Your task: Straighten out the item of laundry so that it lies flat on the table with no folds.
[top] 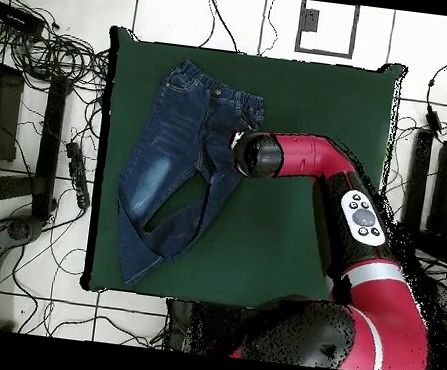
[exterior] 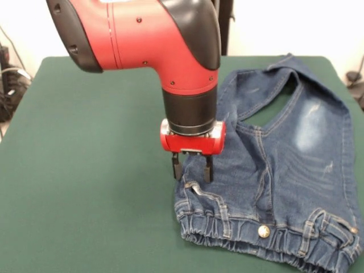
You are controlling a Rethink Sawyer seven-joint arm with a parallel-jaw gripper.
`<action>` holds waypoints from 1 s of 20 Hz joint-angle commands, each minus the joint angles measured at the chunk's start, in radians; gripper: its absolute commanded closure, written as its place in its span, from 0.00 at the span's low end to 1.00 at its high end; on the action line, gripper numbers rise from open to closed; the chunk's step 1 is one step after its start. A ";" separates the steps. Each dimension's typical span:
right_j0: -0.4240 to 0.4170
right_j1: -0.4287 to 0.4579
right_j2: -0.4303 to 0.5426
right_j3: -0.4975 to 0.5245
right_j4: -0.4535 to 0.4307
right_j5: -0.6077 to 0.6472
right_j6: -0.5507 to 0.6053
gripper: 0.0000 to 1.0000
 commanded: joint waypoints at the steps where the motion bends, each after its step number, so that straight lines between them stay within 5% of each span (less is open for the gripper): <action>1: 0.037 0.059 0.027 0.022 -0.044 -0.072 -0.081 0.00; 8: 0.035 0.068 0.031 0.017 -0.051 -0.089 -0.084 0.00; 9: 0.036 0.067 0.029 0.016 -0.054 -0.091 -0.081 1.00; 20: 0.024 0.018 0.031 0.035 -0.044 -0.034 -0.115 1.00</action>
